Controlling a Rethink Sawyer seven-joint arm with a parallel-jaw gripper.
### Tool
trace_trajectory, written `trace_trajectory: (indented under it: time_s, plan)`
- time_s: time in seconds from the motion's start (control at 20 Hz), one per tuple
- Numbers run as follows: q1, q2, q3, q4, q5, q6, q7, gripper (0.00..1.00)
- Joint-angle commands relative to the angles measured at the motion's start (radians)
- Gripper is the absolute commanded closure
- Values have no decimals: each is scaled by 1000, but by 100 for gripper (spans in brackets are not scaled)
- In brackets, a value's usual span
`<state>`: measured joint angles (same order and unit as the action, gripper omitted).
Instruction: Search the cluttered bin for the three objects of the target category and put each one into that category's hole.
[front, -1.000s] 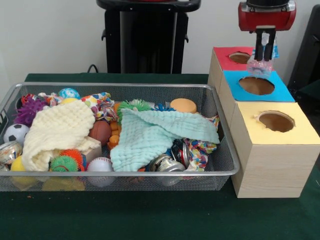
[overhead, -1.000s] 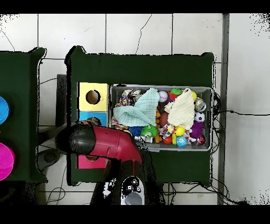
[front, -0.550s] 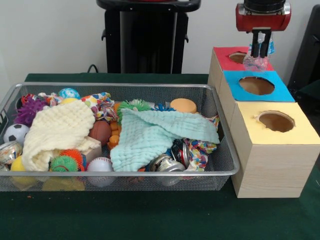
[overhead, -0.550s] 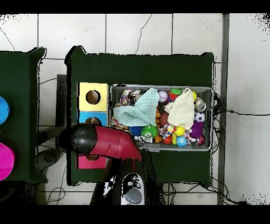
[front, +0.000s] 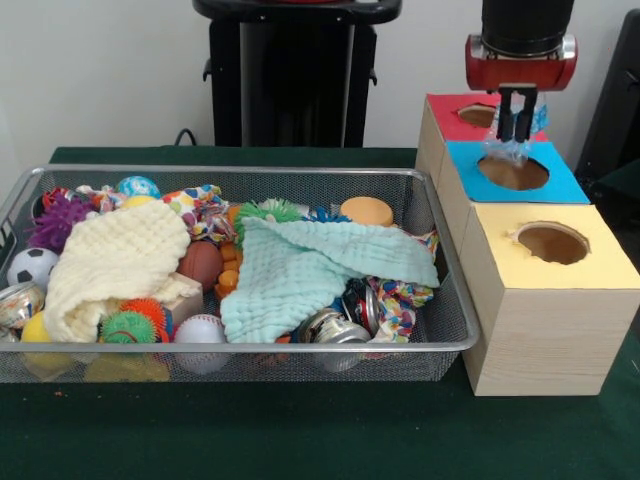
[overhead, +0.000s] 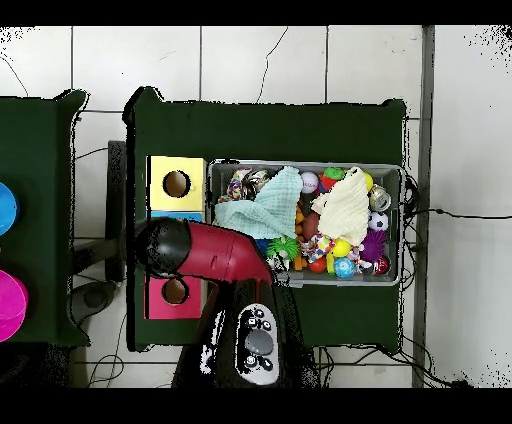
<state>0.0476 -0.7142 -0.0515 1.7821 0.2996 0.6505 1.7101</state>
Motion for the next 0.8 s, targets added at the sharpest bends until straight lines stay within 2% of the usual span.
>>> trace_trajectory:
  time_s: [0.05, 0.5, 0.8]
  plan:
    - [-28, 118, 57, -133, -42, 87, 110, 100]
    - [-21, 142, 49, -198, -28, 139, 133, 100]
    - [-35, 166, 50, -181, -19, 90, 130, 100]
